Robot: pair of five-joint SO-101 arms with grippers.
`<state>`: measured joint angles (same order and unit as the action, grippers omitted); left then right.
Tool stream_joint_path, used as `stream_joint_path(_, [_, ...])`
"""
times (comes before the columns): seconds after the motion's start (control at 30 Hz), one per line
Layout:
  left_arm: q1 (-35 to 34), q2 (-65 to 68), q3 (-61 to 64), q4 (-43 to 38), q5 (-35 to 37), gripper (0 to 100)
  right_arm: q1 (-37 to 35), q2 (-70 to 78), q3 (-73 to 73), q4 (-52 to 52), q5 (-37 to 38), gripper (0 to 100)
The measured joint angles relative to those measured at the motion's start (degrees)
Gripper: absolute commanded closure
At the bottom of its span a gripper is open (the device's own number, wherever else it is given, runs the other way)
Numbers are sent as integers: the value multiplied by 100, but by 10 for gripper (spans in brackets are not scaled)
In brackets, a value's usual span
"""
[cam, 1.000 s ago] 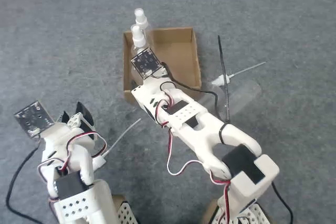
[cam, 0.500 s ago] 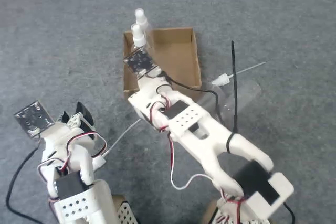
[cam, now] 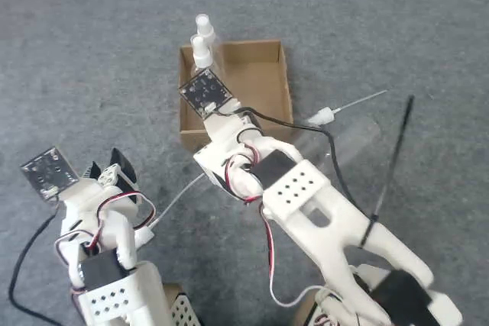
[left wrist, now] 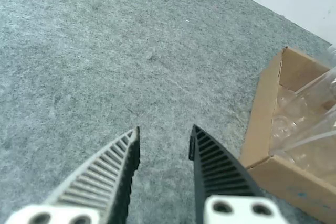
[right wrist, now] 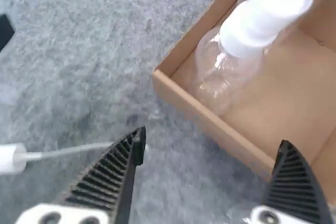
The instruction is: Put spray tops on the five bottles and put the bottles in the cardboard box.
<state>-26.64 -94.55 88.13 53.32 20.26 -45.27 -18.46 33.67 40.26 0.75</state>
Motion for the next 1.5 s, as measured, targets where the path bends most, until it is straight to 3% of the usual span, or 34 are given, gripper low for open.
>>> stream_joint_path(0.4, [0,0,62,-123,0,851,360,-1424,0,1785,1345,678])
stream_joint_path(0.67, [0,0,62,-141,0,851,1688,-1925,0,2084,2180,678])
stream_joint_path(0.87, [0,0,62,-141,0,851,2664,-1864,0,1424,2259,678])
stream_joint_path(1.1, [0,0,62,-141,0,851,3209,-185,-290,413,2277,678])
stream_joint_path(1.5, [0,0,62,-141,0,851,3657,3077,-2391,343,1591,678])
